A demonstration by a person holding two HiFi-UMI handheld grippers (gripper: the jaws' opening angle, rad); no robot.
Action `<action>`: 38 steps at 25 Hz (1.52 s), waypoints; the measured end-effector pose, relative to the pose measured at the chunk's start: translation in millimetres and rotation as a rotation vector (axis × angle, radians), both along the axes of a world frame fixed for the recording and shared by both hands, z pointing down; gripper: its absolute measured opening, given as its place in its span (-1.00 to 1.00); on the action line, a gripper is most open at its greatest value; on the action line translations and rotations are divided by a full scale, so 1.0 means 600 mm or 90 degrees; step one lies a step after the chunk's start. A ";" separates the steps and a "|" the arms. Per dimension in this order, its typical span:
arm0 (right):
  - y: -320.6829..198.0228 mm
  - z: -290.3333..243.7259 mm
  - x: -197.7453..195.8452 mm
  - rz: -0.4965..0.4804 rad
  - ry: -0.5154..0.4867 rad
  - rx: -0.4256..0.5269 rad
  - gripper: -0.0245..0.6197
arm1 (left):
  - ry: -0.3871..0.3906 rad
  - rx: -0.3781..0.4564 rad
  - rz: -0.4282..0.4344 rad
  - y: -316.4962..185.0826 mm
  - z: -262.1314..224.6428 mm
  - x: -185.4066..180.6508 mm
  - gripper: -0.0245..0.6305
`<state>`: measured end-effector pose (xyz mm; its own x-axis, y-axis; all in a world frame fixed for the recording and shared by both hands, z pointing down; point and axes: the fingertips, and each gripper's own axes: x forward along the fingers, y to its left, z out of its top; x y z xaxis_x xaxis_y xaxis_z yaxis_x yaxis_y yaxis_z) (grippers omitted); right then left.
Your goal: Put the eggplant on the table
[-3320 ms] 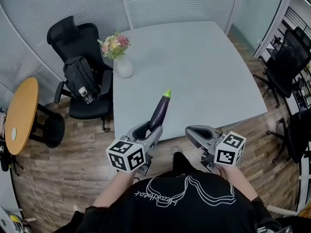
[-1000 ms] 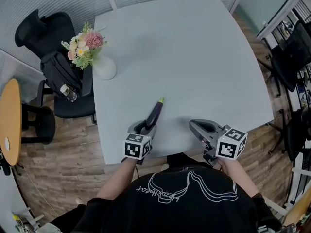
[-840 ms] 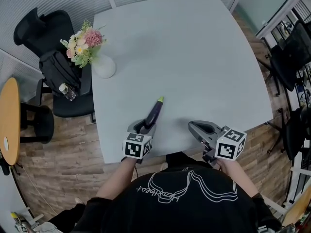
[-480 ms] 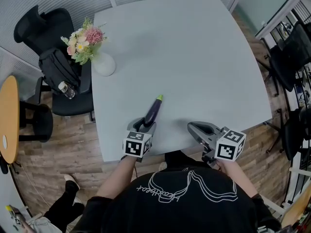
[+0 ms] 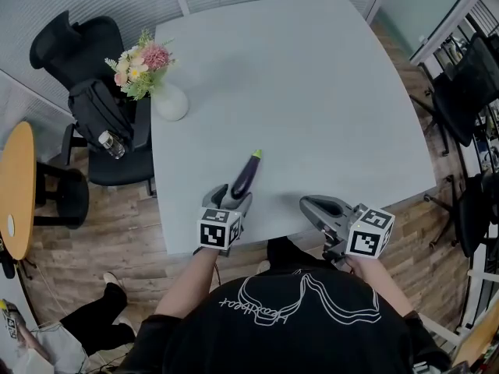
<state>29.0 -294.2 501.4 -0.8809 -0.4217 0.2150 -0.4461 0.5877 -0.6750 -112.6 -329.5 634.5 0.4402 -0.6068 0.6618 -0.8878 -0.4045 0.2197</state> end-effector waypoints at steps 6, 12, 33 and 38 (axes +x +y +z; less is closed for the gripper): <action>0.027 -0.027 -0.005 -0.011 -0.017 0.027 -0.90 | 0.019 0.013 -0.015 0.025 -0.045 -0.008 -0.09; 0.051 -0.067 -0.011 -0.019 -0.010 0.091 -0.90 | 0.094 0.068 -0.015 0.064 -0.143 -0.003 -0.32; 0.179 -0.172 -0.048 -0.089 -0.031 0.209 -0.90 | 0.291 0.199 0.092 0.248 -0.406 0.077 -0.87; 0.205 -0.172 -0.050 -0.096 0.001 0.240 -0.90 | 0.292 0.205 0.099 0.278 -0.412 0.084 -0.87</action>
<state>-0.7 -171.3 398.0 -0.9384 -0.3381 0.0713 -0.3375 0.8529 -0.3983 -62.1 -162.8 387.4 0.7382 -0.6513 0.1757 -0.6561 -0.6325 0.4117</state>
